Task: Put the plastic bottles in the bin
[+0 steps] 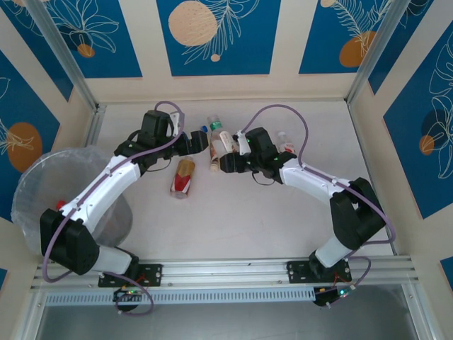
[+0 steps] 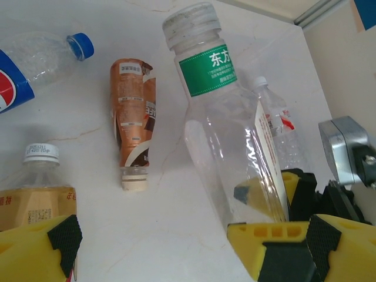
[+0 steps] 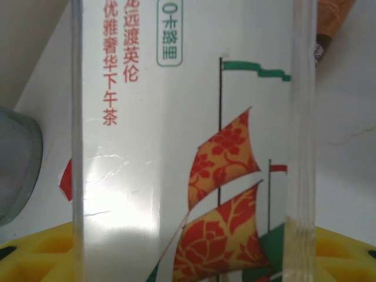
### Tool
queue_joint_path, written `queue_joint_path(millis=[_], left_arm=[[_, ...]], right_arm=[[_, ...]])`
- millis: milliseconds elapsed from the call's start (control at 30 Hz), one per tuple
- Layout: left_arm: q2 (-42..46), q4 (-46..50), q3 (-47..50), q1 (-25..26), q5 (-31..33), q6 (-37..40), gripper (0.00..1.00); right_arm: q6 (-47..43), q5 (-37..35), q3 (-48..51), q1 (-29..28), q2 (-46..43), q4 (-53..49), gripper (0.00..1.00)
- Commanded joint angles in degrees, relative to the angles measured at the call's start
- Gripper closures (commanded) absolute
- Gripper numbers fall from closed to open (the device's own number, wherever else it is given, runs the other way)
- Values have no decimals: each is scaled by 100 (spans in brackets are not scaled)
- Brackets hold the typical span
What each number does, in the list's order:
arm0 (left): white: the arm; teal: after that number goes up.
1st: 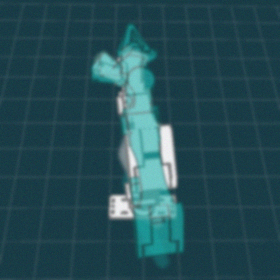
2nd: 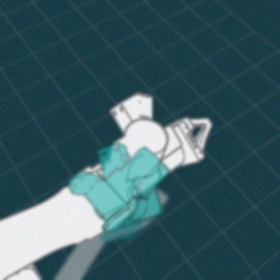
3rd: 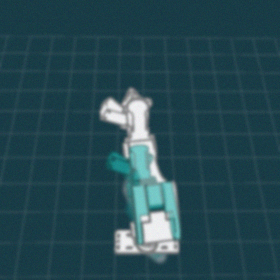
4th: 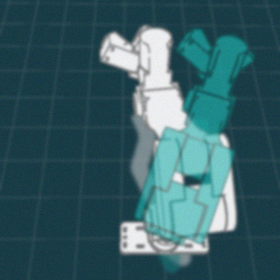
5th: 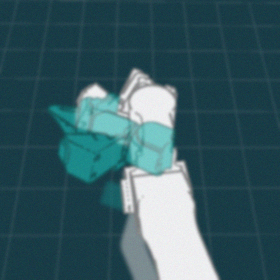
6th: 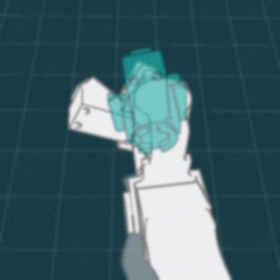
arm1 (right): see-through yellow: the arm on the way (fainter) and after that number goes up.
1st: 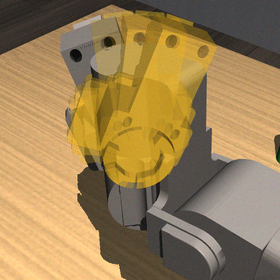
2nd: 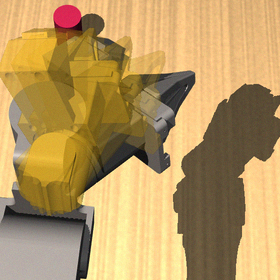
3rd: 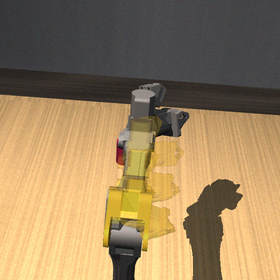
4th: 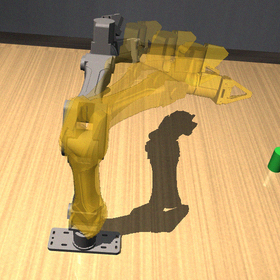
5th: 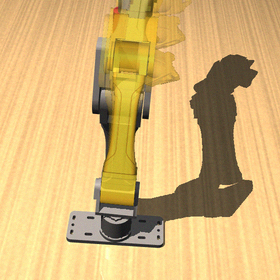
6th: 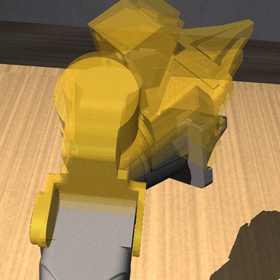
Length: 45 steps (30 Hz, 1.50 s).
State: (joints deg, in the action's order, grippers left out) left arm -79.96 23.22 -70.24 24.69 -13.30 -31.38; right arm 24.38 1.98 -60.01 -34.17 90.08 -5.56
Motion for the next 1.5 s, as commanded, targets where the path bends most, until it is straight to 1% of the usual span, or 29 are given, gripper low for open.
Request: queue_joint_path(millis=[0, 233, 400, 467, 633, 767, 833, 900, 1000, 1067, 1167, 1300, 1400, 1467], left_arm=[[-68, -120, -201, 72, 73, -182, 1], [-205, -229, -221, 68, -121, -310, 1], [-392, -540, -180, 79, -479, -577, 1], [-462, -594, -200, 80, -527, -637, 1], [-409, -741, -232, 30, -299, -680, 1], [-359, -742, -362, -88, 274, -569, 1], [-452, -781, -460, -177, 240, -587, 2], [-567, -808, -593, -232, 147, -598, 5], [-664, -945, -684, -245, 16, -526, 12], [-673, -1048, -676, -245, -61, -519, 22], [-713, -1077, -636, -245, -155, -545, 30], [-705, -1066, -597, -244, -99, -532, 37], [-694, -905, -614, -245, 133, -472, 49], [-686, -828, -601, -245, 214, -446, 53]], right_arm=[[176, 128, 162, -97, -245, 596, 56], [261, 302, 407, -242, -303, 1208, 56], [214, 489, 584, -344, -326, 1695, 56], [195, 544, 642, -377, -350, 1857, 56], [48, 695, 775, -479, -404, 2044, 56], [-112, 779, 912, -570, -518, 2116, 56], [-161, 863, 985, -590, -602, 2173, 56], [-211, 914, 1032, -608, -682, 2182, 56], [-250, 939, 1109, -625, -777, 2183, 56], [-250, 1008, 1132, -640, -780, 2182, 56], [-221, 1072, 1149, -692, -748, 2254, 55], [-148, 1074, 1148, -803, -704, 2441, 55], [-57, 999, 1149, -887, -635, 2486, 55], [14, 942, 1148, -922, -574, 2490, 55]])
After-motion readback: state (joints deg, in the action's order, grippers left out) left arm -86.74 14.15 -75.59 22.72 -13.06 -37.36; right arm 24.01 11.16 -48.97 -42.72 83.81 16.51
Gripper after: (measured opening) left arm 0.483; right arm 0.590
